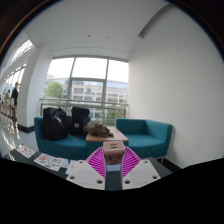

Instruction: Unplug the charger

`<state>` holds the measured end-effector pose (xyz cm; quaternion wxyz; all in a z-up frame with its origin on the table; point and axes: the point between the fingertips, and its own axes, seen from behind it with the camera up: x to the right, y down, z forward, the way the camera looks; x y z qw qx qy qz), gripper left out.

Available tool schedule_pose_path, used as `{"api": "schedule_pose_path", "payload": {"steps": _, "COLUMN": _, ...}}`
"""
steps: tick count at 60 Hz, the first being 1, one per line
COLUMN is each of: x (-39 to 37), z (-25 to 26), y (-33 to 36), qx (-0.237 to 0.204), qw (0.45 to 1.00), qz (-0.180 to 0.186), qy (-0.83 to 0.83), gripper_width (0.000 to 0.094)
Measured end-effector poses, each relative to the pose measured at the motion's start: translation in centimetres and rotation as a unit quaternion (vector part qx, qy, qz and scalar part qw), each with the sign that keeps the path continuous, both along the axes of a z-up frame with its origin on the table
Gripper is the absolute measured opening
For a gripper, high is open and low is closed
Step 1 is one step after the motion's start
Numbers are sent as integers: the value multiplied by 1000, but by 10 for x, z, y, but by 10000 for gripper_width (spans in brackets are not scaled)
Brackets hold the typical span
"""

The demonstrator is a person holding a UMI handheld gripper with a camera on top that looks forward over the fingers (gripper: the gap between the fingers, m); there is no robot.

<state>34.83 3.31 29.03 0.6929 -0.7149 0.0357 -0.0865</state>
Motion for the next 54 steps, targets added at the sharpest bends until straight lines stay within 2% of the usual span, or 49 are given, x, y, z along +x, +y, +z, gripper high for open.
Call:
{"api": "schedule_pose_path", "payload": {"steps": 5, "x": 23, "z": -96, "y": 12, "qx": -80, "qw": 997, "qz": -2, "qy": 13, "gripper_width": 168}}
{"api": "schedule_pose_path", "payload": {"steps": 6, "x": 27, "z": -102, "y": -5, "qx": -92, "qw": 996, "qz": 0, "qy": 15, "gripper_width": 169}}
{"api": "schedule_pose_path", "payload": {"steps": 14, "x": 44, "z": -221, "y": 2, "qx": -179, "qw": 983, "qz": -2, "qy": 46, "gripper_width": 175}}
{"api": "schedule_pose_path", "payload": {"steps": 15, "x": 34, "z": -204, "y": -16, "qx": -183, "qw": 982, "qz": -1, "qy": 50, "gripper_width": 176}}
{"api": "schedule_pose_path", "payload": {"steps": 21, "x": 48, "z": -251, "y": -7, "qx": -213, "qw": 975, "qz": -10, "qy": 64, "gripper_width": 177}}
{"api": "schedule_pose_path", "payload": {"steps": 29, "x": 65, "z": -272, "y": -12, "qx": -230, "qw": 970, "qz": -22, "qy": 72, "gripper_width": 188}}
{"api": "schedule_pose_path", "payload": {"steps": 31, "x": 65, "z": -270, "y": -27, "qx": -233, "qw": 969, "qz": -25, "qy": 75, "gripper_width": 229}}
{"api": "schedule_pose_path", "payload": {"steps": 39, "x": 68, "z": -275, "y": -25, "qx": -238, "qw": 968, "qz": -27, "qy": 81, "gripper_width": 270}}
{"api": "schedule_pose_path", "payload": {"steps": 45, "x": 69, "z": -273, "y": -29, "qx": -244, "qw": 966, "qz": -32, "qy": 83, "gripper_width": 338}}
{"api": "schedule_pose_path", "payload": {"steps": 52, "x": 78, "z": -249, "y": -35, "qx": -230, "qw": 969, "qz": -58, "qy": 64, "gripper_width": 558}}
{"api": "schedule_pose_path", "payload": {"steps": 54, "x": 78, "z": -233, "y": -34, "qx": -220, "qw": 972, "qz": -66, "qy": 59, "gripper_width": 577}}
